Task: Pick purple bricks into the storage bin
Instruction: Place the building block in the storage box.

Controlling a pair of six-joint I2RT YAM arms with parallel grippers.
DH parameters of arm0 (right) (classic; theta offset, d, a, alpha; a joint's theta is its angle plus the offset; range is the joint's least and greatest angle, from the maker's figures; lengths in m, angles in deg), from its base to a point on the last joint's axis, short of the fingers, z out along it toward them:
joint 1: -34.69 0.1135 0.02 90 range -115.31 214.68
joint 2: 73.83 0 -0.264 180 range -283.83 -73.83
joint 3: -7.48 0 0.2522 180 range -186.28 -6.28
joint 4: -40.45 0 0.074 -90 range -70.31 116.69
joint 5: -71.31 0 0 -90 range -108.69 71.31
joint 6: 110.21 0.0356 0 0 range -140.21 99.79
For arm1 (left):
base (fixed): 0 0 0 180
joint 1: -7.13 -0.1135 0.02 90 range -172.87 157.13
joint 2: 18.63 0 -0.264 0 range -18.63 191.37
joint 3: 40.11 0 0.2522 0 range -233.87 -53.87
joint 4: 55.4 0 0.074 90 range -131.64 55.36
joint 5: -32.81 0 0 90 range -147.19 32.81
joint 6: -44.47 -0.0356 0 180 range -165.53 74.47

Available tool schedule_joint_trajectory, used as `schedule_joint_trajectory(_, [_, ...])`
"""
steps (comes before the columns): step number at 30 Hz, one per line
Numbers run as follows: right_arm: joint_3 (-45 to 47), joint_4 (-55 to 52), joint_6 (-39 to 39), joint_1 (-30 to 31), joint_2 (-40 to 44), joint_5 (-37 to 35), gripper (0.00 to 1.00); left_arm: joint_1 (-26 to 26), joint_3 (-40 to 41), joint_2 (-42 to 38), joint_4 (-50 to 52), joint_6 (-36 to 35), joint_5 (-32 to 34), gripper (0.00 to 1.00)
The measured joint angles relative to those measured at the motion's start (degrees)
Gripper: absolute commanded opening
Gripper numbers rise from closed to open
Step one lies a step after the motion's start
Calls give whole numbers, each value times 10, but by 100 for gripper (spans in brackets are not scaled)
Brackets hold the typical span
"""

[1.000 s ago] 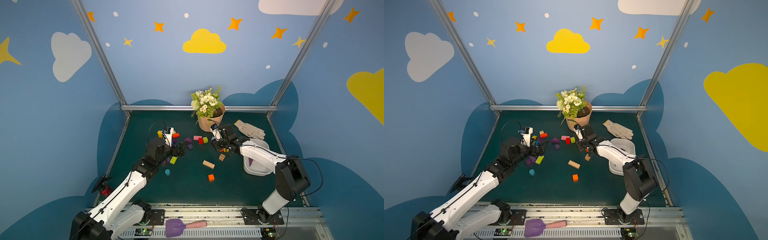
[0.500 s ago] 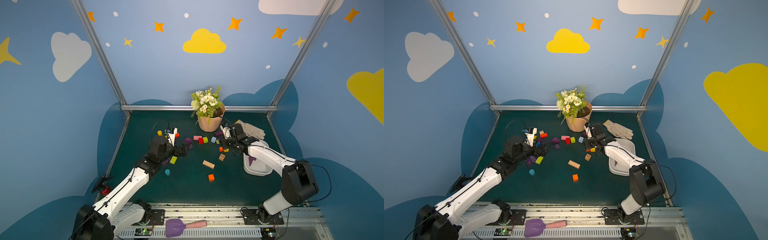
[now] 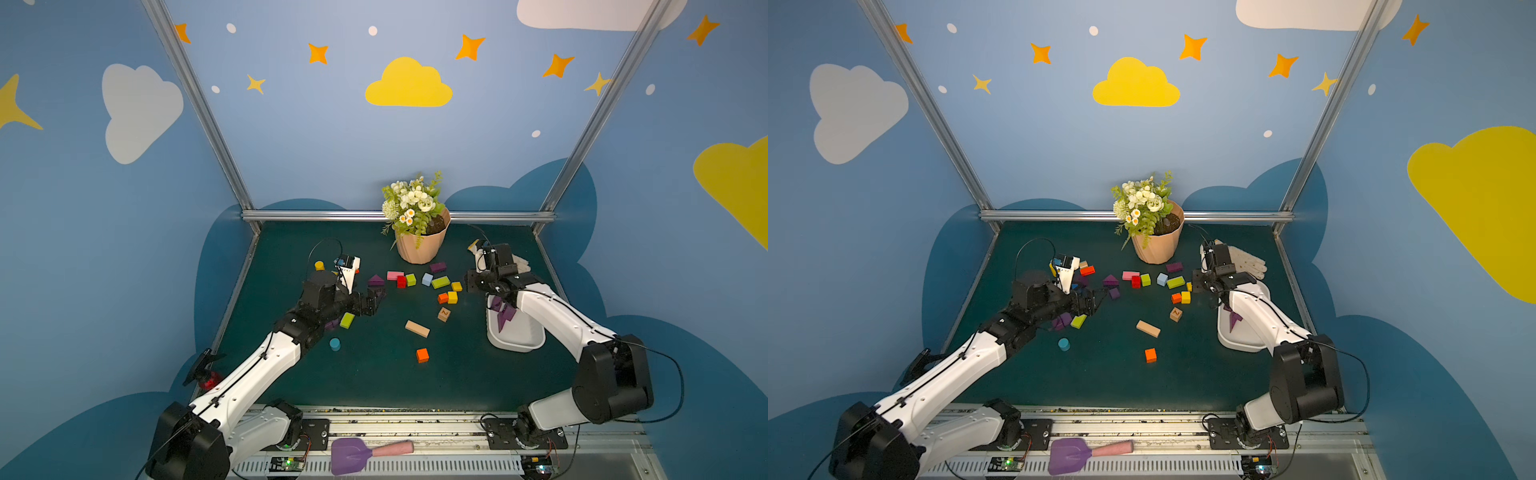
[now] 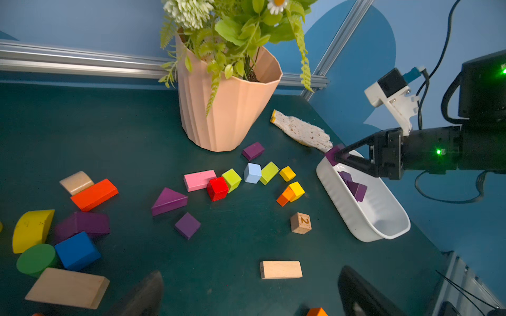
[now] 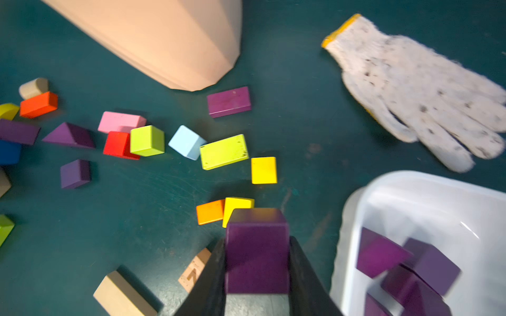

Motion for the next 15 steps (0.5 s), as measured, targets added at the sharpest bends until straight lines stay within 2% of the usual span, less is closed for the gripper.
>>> schedule_joint_trajectory(15, [37,-64,84,-84,52,-86,35,90,-2,35,4,-45,-36,100])
